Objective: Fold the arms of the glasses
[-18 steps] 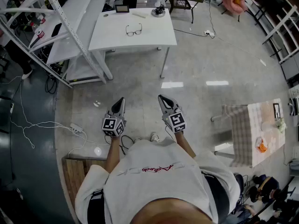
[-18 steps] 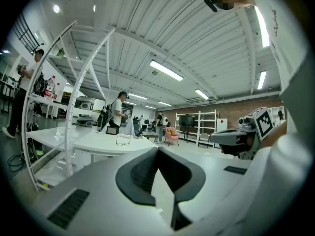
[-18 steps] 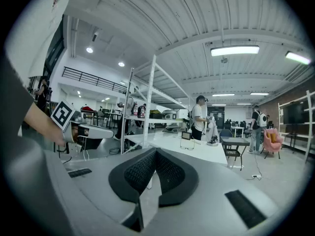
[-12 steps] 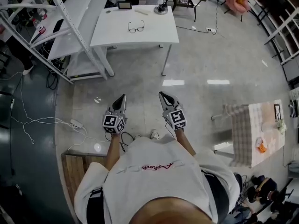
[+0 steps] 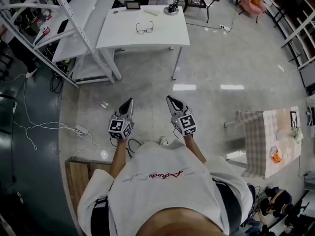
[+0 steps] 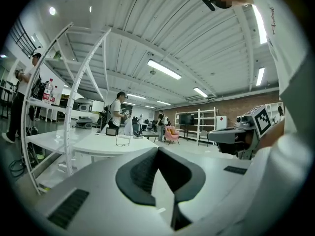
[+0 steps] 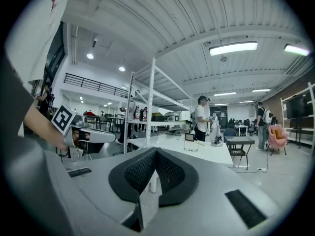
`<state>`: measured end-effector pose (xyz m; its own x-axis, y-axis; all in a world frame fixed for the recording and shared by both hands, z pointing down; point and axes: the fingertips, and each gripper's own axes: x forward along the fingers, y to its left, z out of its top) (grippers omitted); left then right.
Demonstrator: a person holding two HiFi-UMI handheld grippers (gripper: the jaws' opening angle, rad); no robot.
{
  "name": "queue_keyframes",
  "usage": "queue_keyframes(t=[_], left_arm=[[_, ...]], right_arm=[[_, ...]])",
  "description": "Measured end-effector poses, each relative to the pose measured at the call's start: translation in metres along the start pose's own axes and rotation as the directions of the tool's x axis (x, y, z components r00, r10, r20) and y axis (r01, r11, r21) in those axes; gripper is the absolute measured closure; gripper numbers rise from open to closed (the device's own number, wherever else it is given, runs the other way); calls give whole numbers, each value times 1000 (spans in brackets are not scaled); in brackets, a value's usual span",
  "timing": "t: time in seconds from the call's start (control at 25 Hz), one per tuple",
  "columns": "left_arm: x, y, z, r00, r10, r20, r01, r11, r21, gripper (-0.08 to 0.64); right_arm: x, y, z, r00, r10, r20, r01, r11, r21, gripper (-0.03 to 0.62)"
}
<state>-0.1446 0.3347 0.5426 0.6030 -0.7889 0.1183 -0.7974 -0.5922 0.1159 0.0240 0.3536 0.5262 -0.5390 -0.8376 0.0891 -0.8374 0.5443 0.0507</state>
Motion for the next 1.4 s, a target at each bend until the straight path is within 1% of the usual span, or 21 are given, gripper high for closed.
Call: queue_keyframes(t=[0.08, 0.28, 0.48, 0.84, 1.12, 1.4], left_arm=[[3, -1, 1, 1000, -2, 0, 2, 1000, 12, 538], [16, -11, 3, 1000, -7, 9, 7, 1000, 2, 537], [30, -22, 4, 1000, -1, 3, 1, 1000, 1, 537], [47, -36, -7, 1000, 26, -9, -26, 1000, -8, 537], [60, -25, -16, 999, 49, -12, -50, 998, -32, 537], [87, -6, -24, 999, 42, -28, -43, 998, -51, 537]], right_arm=[[0, -3, 0, 1000, 1, 9, -1, 1000, -2, 561], [-3, -17, -1, 1000, -5, 13, 5, 1000, -9, 561], [-8, -28, -2, 1000, 16, 11, -16, 1000, -5, 561], [-11, -46, -18, 998, 59, -11, -59, 998, 2, 561], [7, -57, -21, 996, 87, -28, -88, 996, -4, 561], [36, -75, -29, 995, 82, -49, -82, 997, 4, 561]])
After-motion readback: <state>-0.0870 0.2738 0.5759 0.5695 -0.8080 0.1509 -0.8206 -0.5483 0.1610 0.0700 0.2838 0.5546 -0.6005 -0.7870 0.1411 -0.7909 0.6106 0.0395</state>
